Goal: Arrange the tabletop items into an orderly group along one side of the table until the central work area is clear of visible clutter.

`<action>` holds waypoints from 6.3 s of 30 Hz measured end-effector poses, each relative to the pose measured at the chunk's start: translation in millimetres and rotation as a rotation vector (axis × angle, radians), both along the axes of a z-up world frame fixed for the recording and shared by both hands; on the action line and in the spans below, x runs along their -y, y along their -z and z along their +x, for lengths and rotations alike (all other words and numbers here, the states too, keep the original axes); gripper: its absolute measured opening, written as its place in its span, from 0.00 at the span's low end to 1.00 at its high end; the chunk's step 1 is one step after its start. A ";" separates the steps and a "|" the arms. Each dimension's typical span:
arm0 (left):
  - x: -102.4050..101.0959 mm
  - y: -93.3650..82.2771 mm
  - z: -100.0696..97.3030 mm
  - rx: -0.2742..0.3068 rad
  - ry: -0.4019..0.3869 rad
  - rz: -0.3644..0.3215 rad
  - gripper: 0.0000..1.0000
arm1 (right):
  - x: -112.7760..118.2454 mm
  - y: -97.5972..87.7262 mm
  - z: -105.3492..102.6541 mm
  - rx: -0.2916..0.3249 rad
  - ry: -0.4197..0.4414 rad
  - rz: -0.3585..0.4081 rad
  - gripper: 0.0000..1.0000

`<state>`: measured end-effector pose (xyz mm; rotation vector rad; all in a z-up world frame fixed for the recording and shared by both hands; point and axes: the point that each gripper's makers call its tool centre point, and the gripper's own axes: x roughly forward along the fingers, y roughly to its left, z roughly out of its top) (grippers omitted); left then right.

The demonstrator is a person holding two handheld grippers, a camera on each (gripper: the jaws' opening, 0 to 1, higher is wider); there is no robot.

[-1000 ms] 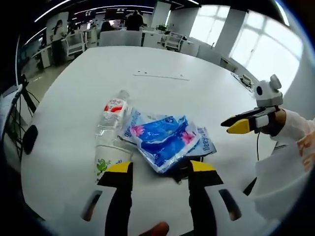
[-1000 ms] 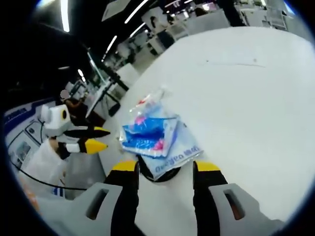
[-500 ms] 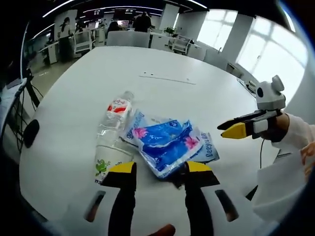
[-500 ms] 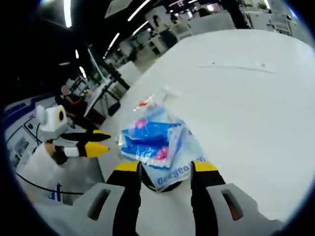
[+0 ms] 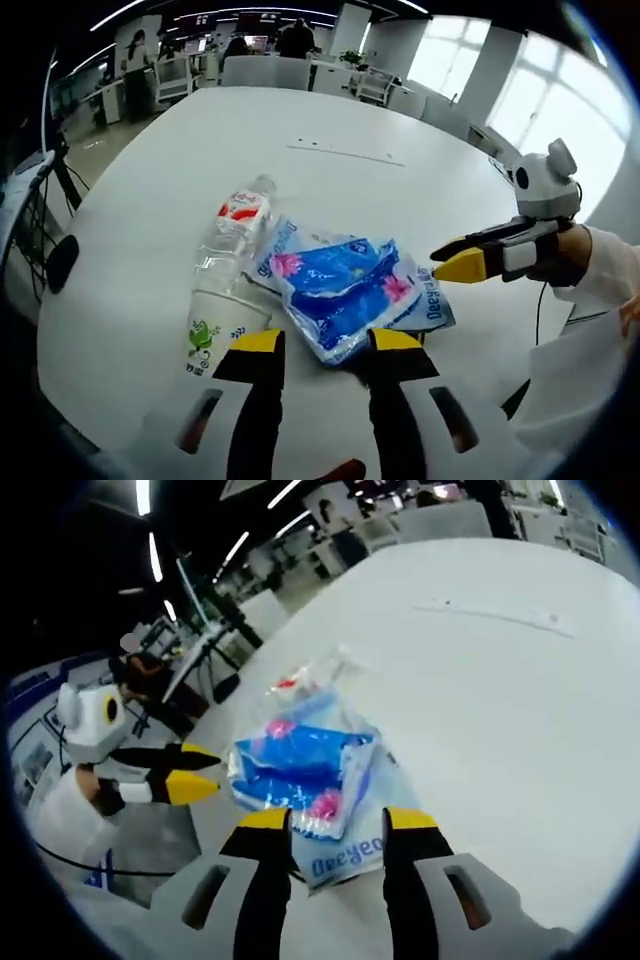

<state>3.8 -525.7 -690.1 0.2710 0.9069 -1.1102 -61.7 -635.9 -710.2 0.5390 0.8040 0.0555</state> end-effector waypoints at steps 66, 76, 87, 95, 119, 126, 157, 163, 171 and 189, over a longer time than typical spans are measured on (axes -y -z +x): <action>132.8 -65.3 -88.0 0.061 0.327 -0.232 0.00 | 108.1 -62.7 -117.4 0.199 0.526 0.034 0.00; 145.5 -59.9 -95.3 0.047 0.383 -0.223 0.00 | 114.4 -57.3 -128.6 0.187 0.558 0.046 0.00; 167.1 -59.3 -93.6 0.060 0.445 -0.205 0.00 | 133.3 -57.1 -126.4 0.186 0.562 0.018 0.00; 196.6 -55.4 -94.5 0.058 0.499 -0.210 0.01 | 163.8 -52.5 -128.5 0.171 0.572 -0.025 0.00; 253.1 3.9 -84.5 -0.021 0.520 -0.130 0.02 | 211.8 13.7 -121.1 0.033 0.564 -0.042 0.00; 266.6 30.0 -76.9 -0.030 0.525 -0.079 0.01 | 222.3 40.7 -111.7 -0.031 0.551 -0.047 0.00; 270.9 78.9 -64.5 -0.103 0.427 0.030 0.00 | 240.1 67.2 -97.9 -0.047 0.506 -0.103 0.00; 272.5 81.5 -65.8 -0.099 0.427 0.032 0.01 | 238.9 66.6 -97.0 -0.043 0.499 -0.103 0.00; 274.7 84.5 -66.7 -0.117 0.402 0.020 0.01 | 237.9 66.0 -95.3 -0.049 0.435 -0.187 0.00; 275.1 78.6 -61.9 -0.039 0.386 0.008 0.10 | 235.3 62.6 -93.2 -0.059 0.421 -0.163 0.06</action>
